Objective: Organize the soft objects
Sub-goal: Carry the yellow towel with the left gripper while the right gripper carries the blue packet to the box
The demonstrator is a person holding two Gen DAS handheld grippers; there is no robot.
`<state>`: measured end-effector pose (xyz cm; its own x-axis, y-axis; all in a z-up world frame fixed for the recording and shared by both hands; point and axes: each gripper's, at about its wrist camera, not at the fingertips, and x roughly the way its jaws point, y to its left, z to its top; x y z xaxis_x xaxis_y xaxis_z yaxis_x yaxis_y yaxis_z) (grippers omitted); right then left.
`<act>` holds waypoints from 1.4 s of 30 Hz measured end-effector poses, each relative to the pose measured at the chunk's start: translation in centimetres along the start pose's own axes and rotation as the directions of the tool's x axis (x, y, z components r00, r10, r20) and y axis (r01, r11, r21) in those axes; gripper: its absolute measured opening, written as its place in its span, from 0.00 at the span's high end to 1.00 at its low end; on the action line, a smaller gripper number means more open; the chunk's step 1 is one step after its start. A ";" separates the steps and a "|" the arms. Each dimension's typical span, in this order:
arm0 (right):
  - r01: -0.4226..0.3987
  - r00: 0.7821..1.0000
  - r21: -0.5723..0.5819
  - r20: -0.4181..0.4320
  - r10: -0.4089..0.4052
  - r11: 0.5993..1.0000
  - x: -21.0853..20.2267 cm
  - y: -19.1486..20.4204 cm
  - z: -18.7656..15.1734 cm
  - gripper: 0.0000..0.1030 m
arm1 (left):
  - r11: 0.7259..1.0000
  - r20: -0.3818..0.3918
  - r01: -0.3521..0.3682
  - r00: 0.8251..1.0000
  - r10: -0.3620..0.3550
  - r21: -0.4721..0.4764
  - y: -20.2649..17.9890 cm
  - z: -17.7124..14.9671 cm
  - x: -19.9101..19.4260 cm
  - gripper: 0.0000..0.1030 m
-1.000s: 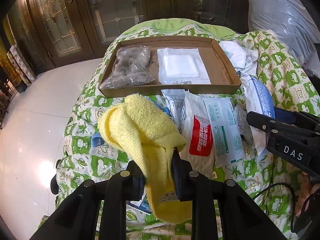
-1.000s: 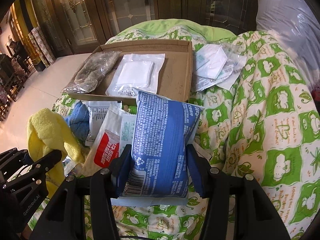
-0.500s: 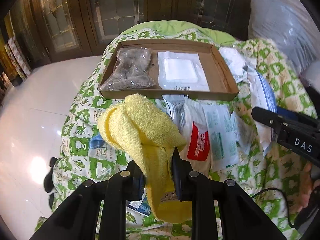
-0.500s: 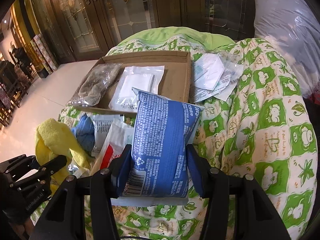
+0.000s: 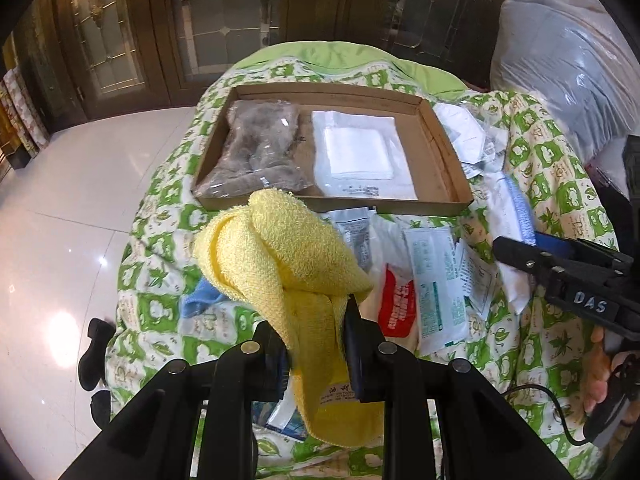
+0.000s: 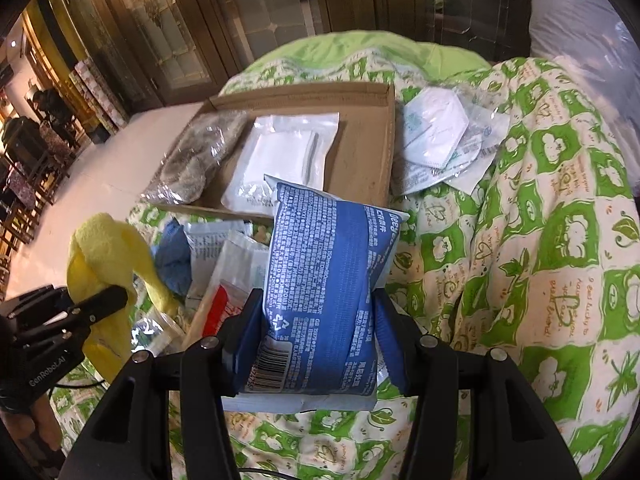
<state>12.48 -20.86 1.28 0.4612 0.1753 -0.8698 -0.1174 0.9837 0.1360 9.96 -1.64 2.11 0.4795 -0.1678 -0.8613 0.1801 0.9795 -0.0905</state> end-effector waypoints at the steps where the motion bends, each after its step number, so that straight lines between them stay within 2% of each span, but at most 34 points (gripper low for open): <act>1: -0.004 1.000 -0.001 -0.021 0.004 1.000 0.4 -0.2 0.2 0.49 | 1.000 -0.002 0.004 1.000 -0.004 0.004 -0.2 0.2 0.1 0.78; 5: -0.021 0.993 0.019 -0.113 0.023 1.000 1.9 -1.5 1.3 0.49 | 0.999 -0.002 0.019 1.000 -0.019 0.026 -1.3 0.7 0.2 0.78; 8: 0.029 0.988 -0.009 -0.151 -0.030 1.000 2.7 -1.9 2.6 0.49 | 0.999 -0.011 0.023 1.000 -0.023 0.041 -2.0 1.1 0.8 0.78; 11: 0.088 0.985 -0.055 -0.141 -0.095 0.995 2.6 -1.9 3.8 0.49 | 0.999 -0.012 0.032 0.999 -0.032 0.041 -2.4 1.5 0.9 0.78; 17: 0.114 0.985 -0.087 -0.117 -0.123 0.990 2.3 -1.5 4.6 0.49 | 0.998 -0.015 0.031 0.999 -0.030 0.049 -2.8 2.3 1.3 0.78; 33: 0.114 0.985 -0.102 -0.119 -0.126 0.988 3.4 -1.1 5.3 0.49 | 0.998 -0.005 0.044 0.999 -0.044 0.045 -2.8 5.3 2.1 0.78; 42: 0.070 0.993 -0.052 -0.090 -0.075 0.996 3.1 -1.6 7.4 0.49 | 0.998 -0.004 0.061 0.998 -0.061 0.017 -1.6 8.6 3.3 0.78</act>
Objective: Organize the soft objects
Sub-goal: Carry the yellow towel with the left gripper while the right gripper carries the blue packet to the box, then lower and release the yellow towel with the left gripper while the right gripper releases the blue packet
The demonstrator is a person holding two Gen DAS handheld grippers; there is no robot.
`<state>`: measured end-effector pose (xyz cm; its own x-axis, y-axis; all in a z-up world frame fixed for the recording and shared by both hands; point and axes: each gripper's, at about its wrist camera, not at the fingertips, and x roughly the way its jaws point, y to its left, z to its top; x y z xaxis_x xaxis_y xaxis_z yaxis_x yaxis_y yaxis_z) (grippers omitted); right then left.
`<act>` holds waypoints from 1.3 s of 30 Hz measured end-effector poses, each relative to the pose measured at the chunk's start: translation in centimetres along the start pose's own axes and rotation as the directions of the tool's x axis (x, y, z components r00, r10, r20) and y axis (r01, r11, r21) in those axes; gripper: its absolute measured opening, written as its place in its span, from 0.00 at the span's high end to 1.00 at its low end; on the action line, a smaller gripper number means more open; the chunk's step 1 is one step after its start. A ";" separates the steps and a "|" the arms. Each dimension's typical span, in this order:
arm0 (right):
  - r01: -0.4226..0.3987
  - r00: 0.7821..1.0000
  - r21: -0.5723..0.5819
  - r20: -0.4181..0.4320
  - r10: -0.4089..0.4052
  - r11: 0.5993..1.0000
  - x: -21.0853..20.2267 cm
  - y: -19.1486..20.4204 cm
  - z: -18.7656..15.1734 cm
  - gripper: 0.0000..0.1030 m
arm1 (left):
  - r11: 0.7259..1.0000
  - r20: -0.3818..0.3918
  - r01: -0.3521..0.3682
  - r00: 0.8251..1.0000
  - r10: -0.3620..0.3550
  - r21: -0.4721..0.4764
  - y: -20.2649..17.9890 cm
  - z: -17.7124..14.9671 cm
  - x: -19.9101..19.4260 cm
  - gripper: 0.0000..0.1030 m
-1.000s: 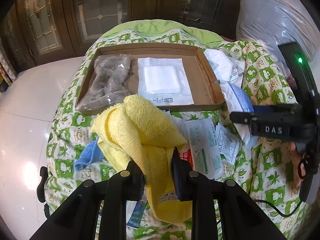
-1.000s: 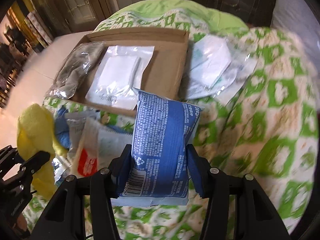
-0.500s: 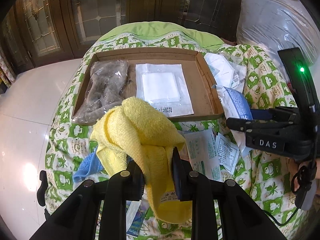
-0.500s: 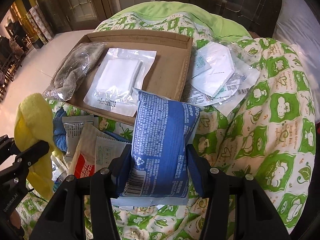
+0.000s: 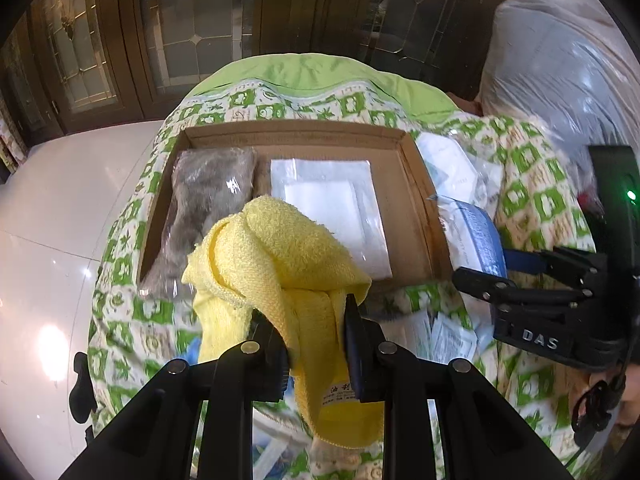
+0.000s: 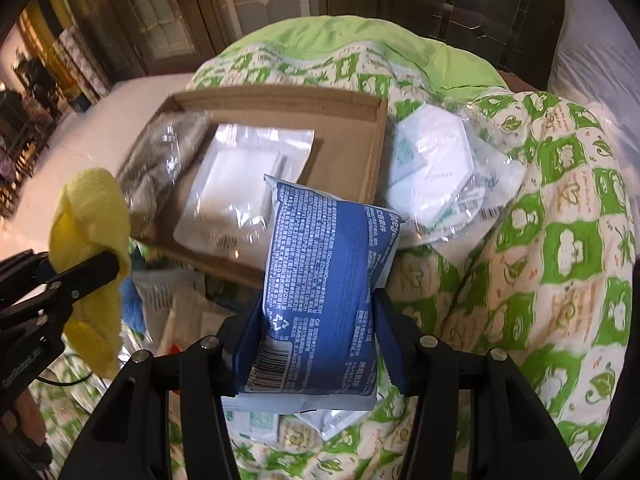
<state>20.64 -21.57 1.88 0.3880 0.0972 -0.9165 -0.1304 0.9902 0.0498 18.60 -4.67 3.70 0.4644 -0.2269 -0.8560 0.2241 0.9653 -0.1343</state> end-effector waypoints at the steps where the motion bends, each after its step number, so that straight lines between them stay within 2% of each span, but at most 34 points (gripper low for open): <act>1: -0.011 1.000 0.012 0.005 0.011 1.000 0.0 -0.1 0.4 0.49 | 1.000 -0.001 -0.001 1.000 0.001 -0.007 0.3 0.6 0.3 0.78; 9: -0.067 0.997 0.086 0.030 0.065 0.994 0.9 -0.9 3.0 0.49 | 0.999 -0.004 -0.005 1.000 0.005 -0.032 1.7 3.6 2.7 0.78; 15: -0.079 0.997 0.114 0.023 0.077 0.990 3.4 -0.8 4.3 0.49 | 0.999 -0.008 -0.029 1.000 0.029 -0.024 1.6 4.5 5.1 0.78; 20: -0.036 0.997 0.066 0.067 0.031 0.997 4.3 0.0 5.2 0.49 | 0.998 -0.013 -0.068 0.998 0.068 0.002 1.3 5.0 7.1 0.78; 25: -0.048 0.997 0.055 0.070 0.044 0.997 5.2 0.2 6.0 0.49 | 0.997 -0.021 -0.080 0.997 0.080 0.008 1.4 5.3 8.6 0.78; 32: -0.054 0.998 0.049 0.045 0.051 0.997 7.1 0.4 6.3 0.49 | 0.997 -0.036 -0.071 0.997 0.072 0.005 2.2 5.7 9.8 0.78; 39: -0.070 0.994 0.040 0.089 0.066 0.997 7.8 0.6 7.1 0.49 | 0.998 -0.072 -0.047 0.997 0.043 -0.049 3.9 5.8 11.4 0.77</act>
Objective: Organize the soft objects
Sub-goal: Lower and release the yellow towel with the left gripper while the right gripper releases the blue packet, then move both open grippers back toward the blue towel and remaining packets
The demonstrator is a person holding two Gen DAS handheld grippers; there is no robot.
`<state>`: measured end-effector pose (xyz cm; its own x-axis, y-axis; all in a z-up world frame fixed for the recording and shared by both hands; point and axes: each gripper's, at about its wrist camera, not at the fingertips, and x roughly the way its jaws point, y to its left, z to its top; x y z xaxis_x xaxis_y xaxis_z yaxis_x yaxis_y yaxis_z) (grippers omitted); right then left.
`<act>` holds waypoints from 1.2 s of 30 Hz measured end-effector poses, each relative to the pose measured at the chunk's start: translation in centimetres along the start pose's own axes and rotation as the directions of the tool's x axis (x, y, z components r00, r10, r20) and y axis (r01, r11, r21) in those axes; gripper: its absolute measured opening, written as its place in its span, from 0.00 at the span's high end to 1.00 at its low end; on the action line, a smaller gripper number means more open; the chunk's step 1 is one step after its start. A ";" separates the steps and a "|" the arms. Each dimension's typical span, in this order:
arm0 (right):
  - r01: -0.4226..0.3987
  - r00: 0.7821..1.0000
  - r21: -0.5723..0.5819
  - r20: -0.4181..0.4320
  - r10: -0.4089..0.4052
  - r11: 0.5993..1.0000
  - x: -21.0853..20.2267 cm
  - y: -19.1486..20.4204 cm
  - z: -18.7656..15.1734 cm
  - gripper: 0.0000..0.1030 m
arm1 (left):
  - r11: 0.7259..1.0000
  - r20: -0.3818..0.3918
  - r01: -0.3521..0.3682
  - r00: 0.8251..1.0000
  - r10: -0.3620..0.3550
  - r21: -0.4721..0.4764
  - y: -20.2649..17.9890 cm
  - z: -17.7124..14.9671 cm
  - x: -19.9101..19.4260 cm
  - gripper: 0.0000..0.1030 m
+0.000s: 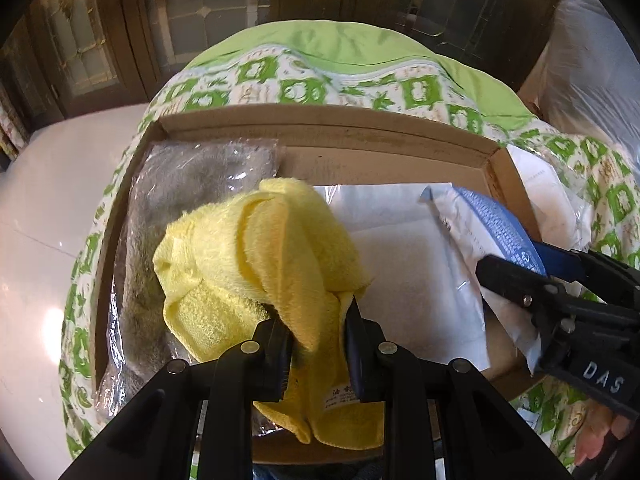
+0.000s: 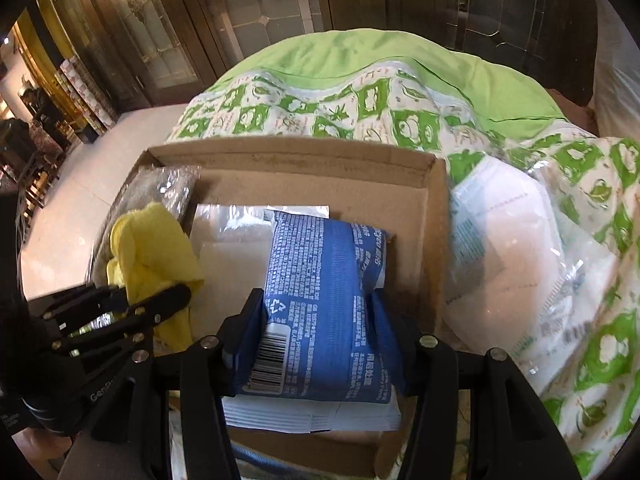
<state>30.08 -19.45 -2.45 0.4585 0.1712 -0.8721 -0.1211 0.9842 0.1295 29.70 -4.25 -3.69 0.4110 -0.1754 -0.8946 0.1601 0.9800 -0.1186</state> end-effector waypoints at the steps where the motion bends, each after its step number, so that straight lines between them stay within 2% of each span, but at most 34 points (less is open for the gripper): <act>1: 0.003 1.000 0.004 0.005 -0.003 1.000 0.2 0.0 0.2 0.49 | 1.000 0.001 0.008 1.000 -0.008 -0.010 0.2 0.0 0.0 0.77; 9: 0.040 0.999 -0.023 0.003 -0.040 0.999 1.2 0.5 -0.1 0.48 | 0.999 0.006 0.014 1.000 -0.013 -0.029 0.5 0.2 0.3 0.76; 10: 0.038 0.999 -0.023 0.003 -0.038 0.999 1.2 0.6 -0.2 0.46 | 0.999 0.009 0.019 1.000 -0.019 -0.034 0.5 0.2 0.2 0.69; 11: 0.035 0.999 -0.024 0.002 -0.035 0.999 1.2 0.6 -0.2 0.46 | 0.999 0.009 0.019 1.000 -0.019 -0.036 0.6 0.1 0.2 0.56; 13: 0.032 0.999 -0.020 -0.003 -0.032 0.999 1.2 0.5 -0.4 0.44 | 0.999 0.011 0.004 1.000 -0.004 -0.039 0.7 0.0 -0.1 0.36; 14: 0.030 1.000 -0.017 -0.006 -0.030 0.999 1.2 0.5 -0.5 0.41 | 0.999 0.015 0.004 1.000 -0.004 -0.041 0.8 -0.1 -0.3 0.34; 16: 0.030 0.999 -0.012 -0.011 -0.030 0.999 1.0 0.4 -0.8 0.37 | 0.999 0.013 0.006 1.000 -0.006 -0.042 0.8 -0.3 -0.8 0.31; 21: 0.017 1.000 0.011 -0.017 -0.017 1.000 -0.6 0.2 -1.7 0.36 | 1.000 0.009 -0.027 1.000 0.027 -0.004 0.1 -1.3 -2.5 0.29; 24: -0.011 1.000 0.047 0.011 0.010 0.999 -2.9 -0.1 -2.8 0.28 | 0.998 0.017 -0.058 0.998 0.057 0.031 -0.3 -2.3 -4.0 0.29; 27: -0.026 0.999 0.079 0.044 0.023 0.997 -5.1 -0.5 -4.3 0.26 | 0.997 0.035 -0.066 0.997 0.064 0.040 0.1 -3.7 -6.1 0.26; 30: -0.038 0.998 0.102 0.053 0.033 0.994 -6.3 -0.9 -6.2 0.24 | 0.997 0.059 -0.079 0.995 0.078 0.017 1.3 -5.5 -8.4 0.24; 36: -0.053 0.999 0.130 -0.004 0.054 0.990 -6.8 -1.3 -9.9 0.24 | 0.992 0.098 -0.097 0.990 0.106 -0.086 4.0 -10.2 -11.9 0.13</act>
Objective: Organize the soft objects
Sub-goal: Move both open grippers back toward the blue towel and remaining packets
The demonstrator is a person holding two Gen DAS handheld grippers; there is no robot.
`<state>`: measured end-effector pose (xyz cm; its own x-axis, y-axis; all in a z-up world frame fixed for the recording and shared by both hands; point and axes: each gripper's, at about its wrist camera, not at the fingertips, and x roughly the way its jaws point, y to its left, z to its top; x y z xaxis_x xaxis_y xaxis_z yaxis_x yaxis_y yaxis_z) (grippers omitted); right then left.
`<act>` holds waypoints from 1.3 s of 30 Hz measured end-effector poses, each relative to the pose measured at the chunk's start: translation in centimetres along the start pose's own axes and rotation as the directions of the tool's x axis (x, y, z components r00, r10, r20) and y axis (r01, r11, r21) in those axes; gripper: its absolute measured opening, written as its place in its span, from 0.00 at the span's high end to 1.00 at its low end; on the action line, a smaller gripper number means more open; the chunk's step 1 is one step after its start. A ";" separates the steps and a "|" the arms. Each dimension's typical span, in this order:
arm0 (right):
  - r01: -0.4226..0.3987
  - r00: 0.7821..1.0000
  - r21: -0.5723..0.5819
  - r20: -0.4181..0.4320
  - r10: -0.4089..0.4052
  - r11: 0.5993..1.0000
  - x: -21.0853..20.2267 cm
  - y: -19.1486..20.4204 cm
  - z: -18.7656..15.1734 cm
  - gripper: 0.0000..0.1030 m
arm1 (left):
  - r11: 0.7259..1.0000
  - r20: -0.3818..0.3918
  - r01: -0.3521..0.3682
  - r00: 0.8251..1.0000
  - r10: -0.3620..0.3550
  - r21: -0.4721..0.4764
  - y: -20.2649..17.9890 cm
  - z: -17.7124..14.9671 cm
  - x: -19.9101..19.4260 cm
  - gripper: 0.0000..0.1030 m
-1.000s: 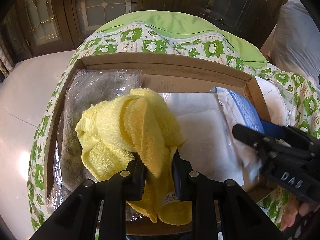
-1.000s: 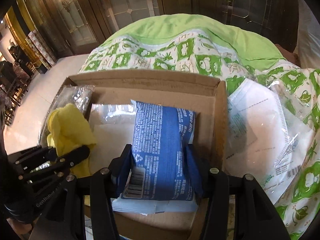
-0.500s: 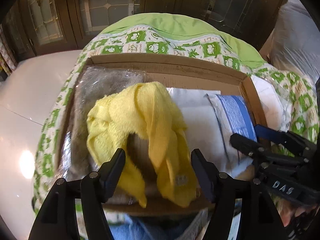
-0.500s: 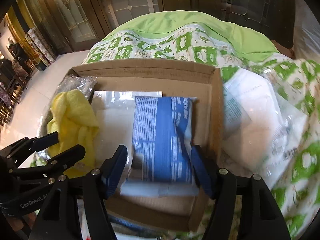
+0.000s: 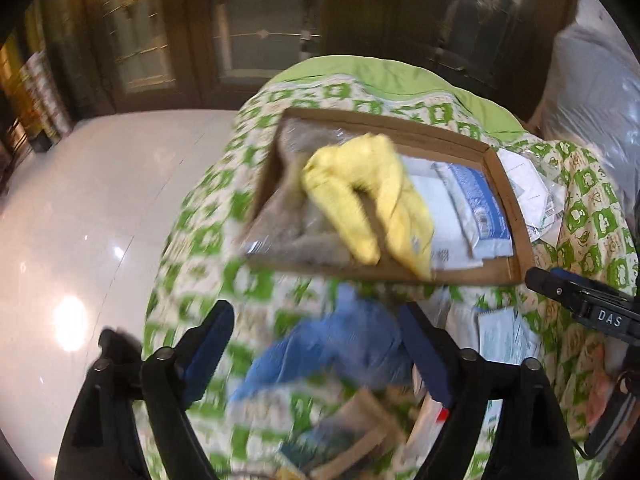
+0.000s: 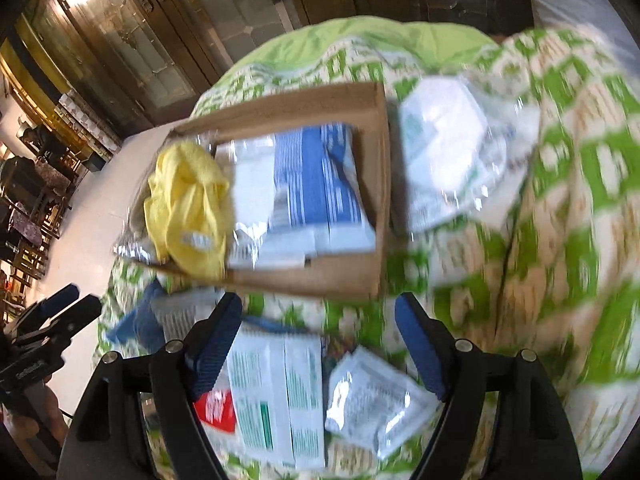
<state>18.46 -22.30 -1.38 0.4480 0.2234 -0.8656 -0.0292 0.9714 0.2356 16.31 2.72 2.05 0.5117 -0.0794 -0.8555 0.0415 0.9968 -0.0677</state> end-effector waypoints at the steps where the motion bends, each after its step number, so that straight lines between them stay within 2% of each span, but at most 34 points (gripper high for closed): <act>1: 0.001 1.000 0.001 -0.003 -0.001 1.000 0.0 -0.1 -0.4 0.24 | 1.000 -0.004 0.000 1.000 0.000 -0.013 0.2 -1.0 -0.3 0.13; 8: 0.005 1.000 -0.002 -0.024 -0.005 1.000 -0.5 -0.2 -3.4 0.24 | 0.999 -0.032 -0.003 0.999 0.001 -0.054 0.6 -6.3 -0.5 0.13; 13: 0.013 0.999 -0.038 -0.038 -0.015 0.999 -0.4 0.2 -5.0 0.24 | 0.998 0.004 -0.028 1.000 0.028 -0.065 1.6 -9.4 -0.5 0.13; 15: 0.016 0.999 -0.044 -0.037 -0.018 0.999 -0.5 0.3 -5.1 0.24 | 0.996 0.008 -0.016 1.000 0.017 -0.083 2.1 -10.2 -0.6 0.13; 19: 0.010 0.999 -0.045 -0.046 -0.012 0.999 -0.6 0.4 -5.5 0.24 | 0.995 0.011 0.016 1.000 -0.015 -0.099 2.4 -10.3 -0.6 0.12; 27: -0.040 0.990 -0.002 -0.134 0.039 0.999 0.5 -0.7 -5.8 0.24 | 0.999 -0.026 0.042 0.999 -0.041 0.020 0.1 -10.9 0.3 0.12; 33: -0.052 0.987 -0.062 -0.155 0.042 0.997 0.5 1.3 -6.3 0.24 | 0.997 -0.046 0.024 0.999 -0.021 0.073 -0.9 -11.1 0.9 0.12; 35: -0.050 0.982 -0.083 -0.186 0.034 0.995 1.0 2.0 -6.6 0.24 | 0.996 -0.052 0.021 0.999 -0.017 0.081 -1.1 -11.2 1.1 0.12; 39: -0.033 0.959 -0.090 -0.285 0.006 0.995 3.2 2.9 -7.0 0.24 | 0.994 -0.066 0.019 0.998 -0.012 0.107 -1.6 -11.2 1.4 0.12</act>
<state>13.53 -18.16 -6.57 0.1749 0.2431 -0.9541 -0.1240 0.9668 0.2235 7.36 1.03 -4.82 0.4535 -0.0911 -0.8866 0.1432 0.9893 -0.0284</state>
